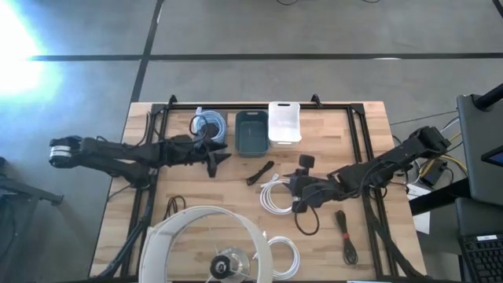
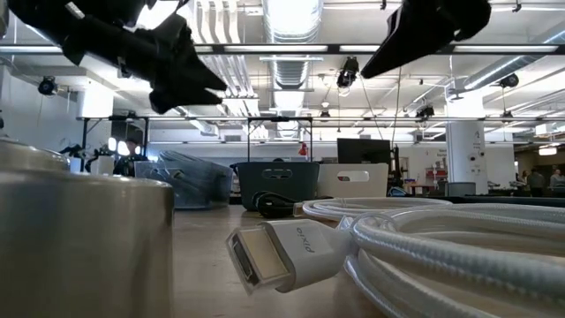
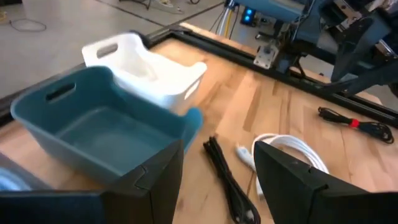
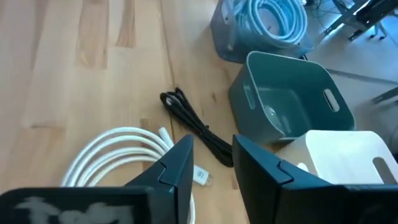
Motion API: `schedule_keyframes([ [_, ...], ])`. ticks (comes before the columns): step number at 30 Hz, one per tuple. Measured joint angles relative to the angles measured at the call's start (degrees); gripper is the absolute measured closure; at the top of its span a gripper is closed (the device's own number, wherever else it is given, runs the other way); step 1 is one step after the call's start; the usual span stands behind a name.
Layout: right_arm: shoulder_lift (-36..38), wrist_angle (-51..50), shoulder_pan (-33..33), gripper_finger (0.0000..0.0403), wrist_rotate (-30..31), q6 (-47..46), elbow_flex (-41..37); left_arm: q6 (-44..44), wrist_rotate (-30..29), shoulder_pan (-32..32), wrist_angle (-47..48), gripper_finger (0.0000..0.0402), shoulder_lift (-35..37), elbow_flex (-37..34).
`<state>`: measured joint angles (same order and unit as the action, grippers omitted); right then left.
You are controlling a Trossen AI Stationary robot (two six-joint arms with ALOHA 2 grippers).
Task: Sort HDMI cables
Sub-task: Put the top black HDMI cable into the blue bin
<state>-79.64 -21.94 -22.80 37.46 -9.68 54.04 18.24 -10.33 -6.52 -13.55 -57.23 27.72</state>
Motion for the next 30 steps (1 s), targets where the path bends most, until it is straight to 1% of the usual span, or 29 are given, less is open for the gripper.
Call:
schedule_keyframes([
  [4,-3.7,0.2,1.0,0.0272,-0.1,3.1,0.7,4.2,-0.1,0.0,0.0,0.0200,0.0,-1.9],
  [7,-6.8,0.2,2.4,0.0255,-0.5,4.1,1.8,4.8,-0.2,0.0,-0.4,0.0200,0.0,-2.4],
  [9,-9.3,0.5,3.6,0.0244,-3.1,3.9,3.3,4.9,-0.2,0.0,-0.8,0.0200,0.0,-2.7],
  [12,-13.5,0.3,5.7,0.0227,-9.4,4.4,5.7,4.9,-0.1,0.0,-1.1,0.0200,0.0,-2.7],
  [13,-15.1,0.5,6.3,0.0222,-10.3,5.3,6.8,4.9,-0.1,0.0,-1.1,0.0200,0.0,-2.7],
  [17,-21.9,0.3,8.2,0.0211,-10.5,9.1,11.3,4.9,-0.1,0.0,-1.0,0.0200,0.0,-2.7],
  [24,-33.2,-0.7,10.1,0.0209,-10.6,15.0,20.2,4.9,-0.1,0.0,-1.0,0.0200,0.0,-2.7],
  [30,-39.7,-7.6,12.0,0.0209,-10.5,17.3,28.3,4.9,0.0,0.0,-0.9,0.0200,0.0,-2.7],
])
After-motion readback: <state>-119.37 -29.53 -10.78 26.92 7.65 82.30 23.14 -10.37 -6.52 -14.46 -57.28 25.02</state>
